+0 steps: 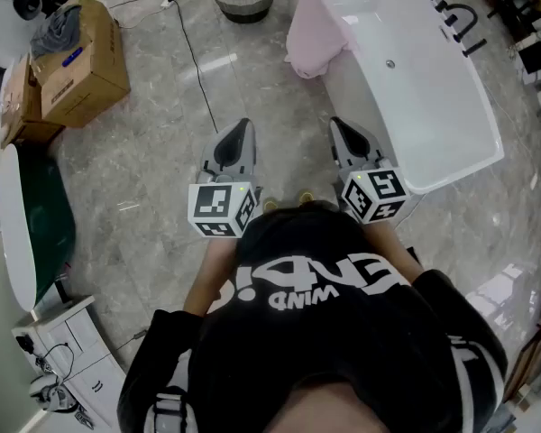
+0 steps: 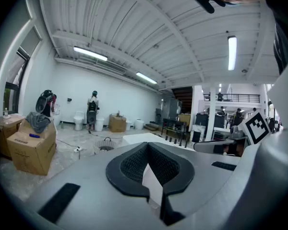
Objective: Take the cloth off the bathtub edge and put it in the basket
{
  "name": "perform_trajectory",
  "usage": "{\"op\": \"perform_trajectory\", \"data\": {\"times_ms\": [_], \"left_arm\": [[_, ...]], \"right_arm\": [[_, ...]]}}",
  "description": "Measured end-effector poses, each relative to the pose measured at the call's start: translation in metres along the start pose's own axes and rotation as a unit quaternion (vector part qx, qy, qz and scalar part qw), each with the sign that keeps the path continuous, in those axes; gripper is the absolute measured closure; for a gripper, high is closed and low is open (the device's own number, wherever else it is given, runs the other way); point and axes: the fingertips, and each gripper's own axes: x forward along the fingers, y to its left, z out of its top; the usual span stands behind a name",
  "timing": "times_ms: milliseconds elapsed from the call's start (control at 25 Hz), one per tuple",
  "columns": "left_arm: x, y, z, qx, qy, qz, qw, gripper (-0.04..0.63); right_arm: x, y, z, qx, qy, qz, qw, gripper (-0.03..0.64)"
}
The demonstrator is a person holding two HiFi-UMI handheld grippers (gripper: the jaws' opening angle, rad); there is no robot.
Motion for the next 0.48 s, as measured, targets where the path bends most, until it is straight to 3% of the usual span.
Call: {"op": "perform_trajectory", "data": {"times_ms": [480], "left_arm": [[0.002, 0.026, -0.017, -0.006, 0.013, -0.021, 0.9997, 0.581]], "right_arm": [[0.018, 0.018, -0.009, 0.016, -0.004, 0.005, 1.0, 0.603]]}}
